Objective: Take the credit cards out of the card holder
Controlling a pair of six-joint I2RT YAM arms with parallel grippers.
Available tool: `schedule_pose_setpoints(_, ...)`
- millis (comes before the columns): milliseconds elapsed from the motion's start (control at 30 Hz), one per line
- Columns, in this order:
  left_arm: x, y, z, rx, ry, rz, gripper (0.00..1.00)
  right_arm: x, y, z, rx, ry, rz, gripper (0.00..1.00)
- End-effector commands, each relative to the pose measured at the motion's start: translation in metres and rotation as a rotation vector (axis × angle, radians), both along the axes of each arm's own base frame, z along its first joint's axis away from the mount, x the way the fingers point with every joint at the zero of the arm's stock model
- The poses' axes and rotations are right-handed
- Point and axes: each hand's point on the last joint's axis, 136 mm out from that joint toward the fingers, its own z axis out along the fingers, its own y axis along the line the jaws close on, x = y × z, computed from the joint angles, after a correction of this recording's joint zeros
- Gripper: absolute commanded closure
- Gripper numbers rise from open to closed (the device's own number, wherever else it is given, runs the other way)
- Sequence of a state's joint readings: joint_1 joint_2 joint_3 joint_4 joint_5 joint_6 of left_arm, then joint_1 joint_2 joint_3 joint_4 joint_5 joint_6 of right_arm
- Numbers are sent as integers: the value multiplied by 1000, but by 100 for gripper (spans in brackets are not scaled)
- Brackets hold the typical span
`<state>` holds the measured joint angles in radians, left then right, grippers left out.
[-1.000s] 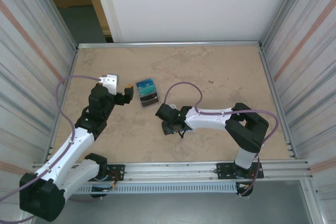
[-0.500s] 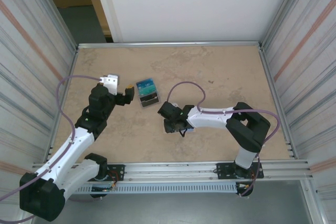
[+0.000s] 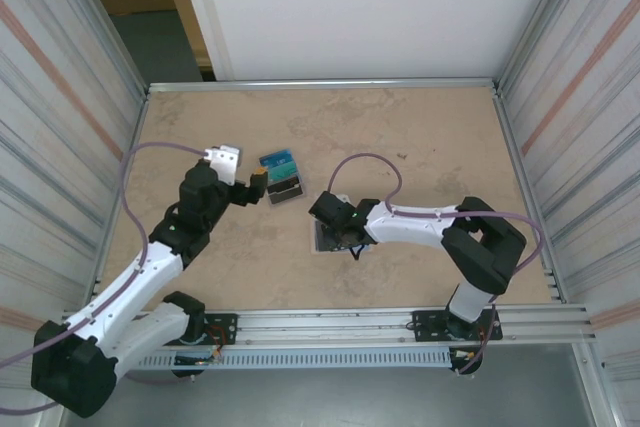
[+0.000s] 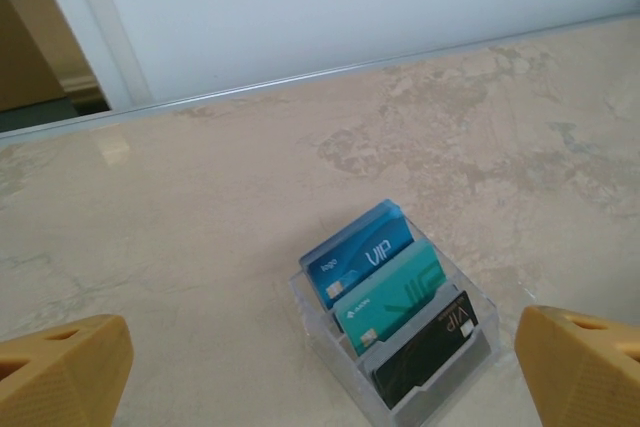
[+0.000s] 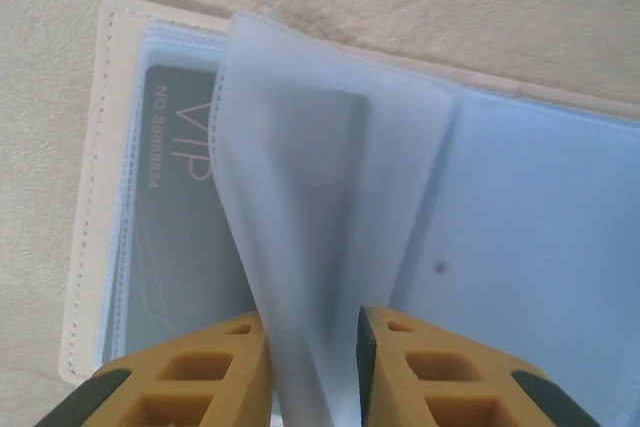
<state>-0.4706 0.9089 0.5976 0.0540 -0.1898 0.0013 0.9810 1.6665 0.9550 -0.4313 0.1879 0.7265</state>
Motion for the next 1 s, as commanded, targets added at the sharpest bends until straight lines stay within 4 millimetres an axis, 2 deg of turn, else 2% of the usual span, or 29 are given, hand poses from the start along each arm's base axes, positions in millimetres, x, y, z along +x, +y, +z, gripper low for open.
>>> schedule_pose_setpoints(0,4,-6,20,65,-70,15,1,5,-23,13,-34,-46,-70,72)
schedule_pose_setpoints(300,-4,-42,6,223,-72,-50,1,5,-64,10,-33,-45,-191,70)
schedule_pose_setpoints(600,-37,-73,-44,292,17,-93,1,8,-86,20,92,-43,-269,63)
schedule_pose_setpoints(700,-47,-77,-64,319,67,-79,1,12,-87,32,163,-59,-280,59)
schedule_pose_setpoints(800,-55,-82,-85,300,157,-79,1,13,-79,48,278,-70,-260,52)
schedule_pose_setpoints(967,-62,-90,-111,228,268,-76,1,13,-63,65,431,-53,-231,55)
